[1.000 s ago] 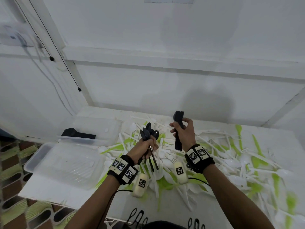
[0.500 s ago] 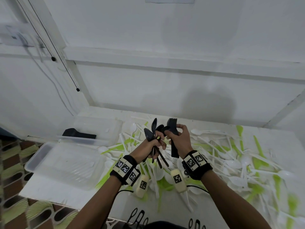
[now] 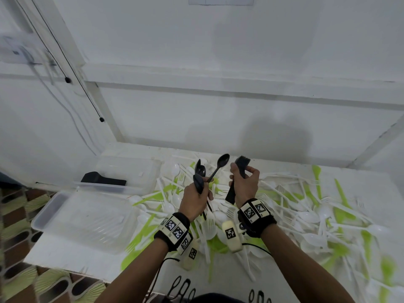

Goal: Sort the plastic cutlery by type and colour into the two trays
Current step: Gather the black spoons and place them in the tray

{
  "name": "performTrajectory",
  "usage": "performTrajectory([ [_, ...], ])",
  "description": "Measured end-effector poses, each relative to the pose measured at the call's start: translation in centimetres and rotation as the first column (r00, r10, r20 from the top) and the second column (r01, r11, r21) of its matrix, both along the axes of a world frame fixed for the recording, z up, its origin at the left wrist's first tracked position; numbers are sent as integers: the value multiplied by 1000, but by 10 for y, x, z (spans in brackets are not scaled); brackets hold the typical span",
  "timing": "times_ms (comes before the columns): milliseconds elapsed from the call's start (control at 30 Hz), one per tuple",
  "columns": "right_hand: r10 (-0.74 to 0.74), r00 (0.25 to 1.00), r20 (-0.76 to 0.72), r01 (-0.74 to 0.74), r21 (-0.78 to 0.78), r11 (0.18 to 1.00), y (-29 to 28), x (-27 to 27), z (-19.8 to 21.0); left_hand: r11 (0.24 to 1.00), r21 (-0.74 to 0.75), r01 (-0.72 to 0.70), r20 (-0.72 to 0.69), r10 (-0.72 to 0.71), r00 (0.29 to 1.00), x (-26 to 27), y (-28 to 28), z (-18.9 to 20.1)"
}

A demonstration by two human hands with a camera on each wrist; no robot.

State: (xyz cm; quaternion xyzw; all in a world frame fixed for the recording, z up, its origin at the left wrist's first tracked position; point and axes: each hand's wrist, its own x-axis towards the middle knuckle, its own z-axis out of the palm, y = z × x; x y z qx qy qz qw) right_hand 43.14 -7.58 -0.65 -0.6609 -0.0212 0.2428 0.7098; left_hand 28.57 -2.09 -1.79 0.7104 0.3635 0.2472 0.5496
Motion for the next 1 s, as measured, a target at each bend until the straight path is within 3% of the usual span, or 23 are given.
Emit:
performTrajectory([
  [167, 124, 991, 49, -121, -61, 991, 0, -16, -3, 982, 134, 134, -108, -120, 987, 2, -5, 1],
  [300, 97, 993, 69, -92, -75, 993, 6, -14, -1, 979, 3, 202, -29, -202, 979, -2, -5, 9],
  [467, 133, 991, 7, -133, 79, 988, 4, 1, 12, 976, -131, 176, -1, -177, 984, -11, 5, 19],
  [533, 249, 961, 116, -257, 56, 965, -2, -1, 19, 968, -190, 166, -22, -173, 985, -14, 12, 22],
  [667, 436, 831, 345, -429, -100, 898, -14, -20, 32, 931, -256, 262, -18, -275, 961, -14, 15, 34],
  [867, 475, 811, 340, -475, -90, 875, -9, -22, 38, 876, -350, 333, -136, -399, 907, -9, 9, 45],
  [1000, 360, 873, 328, -356, -72, 932, -6, -6, 35, 883, -297, 365, -118, -413, 903, -16, 9, 41],
])
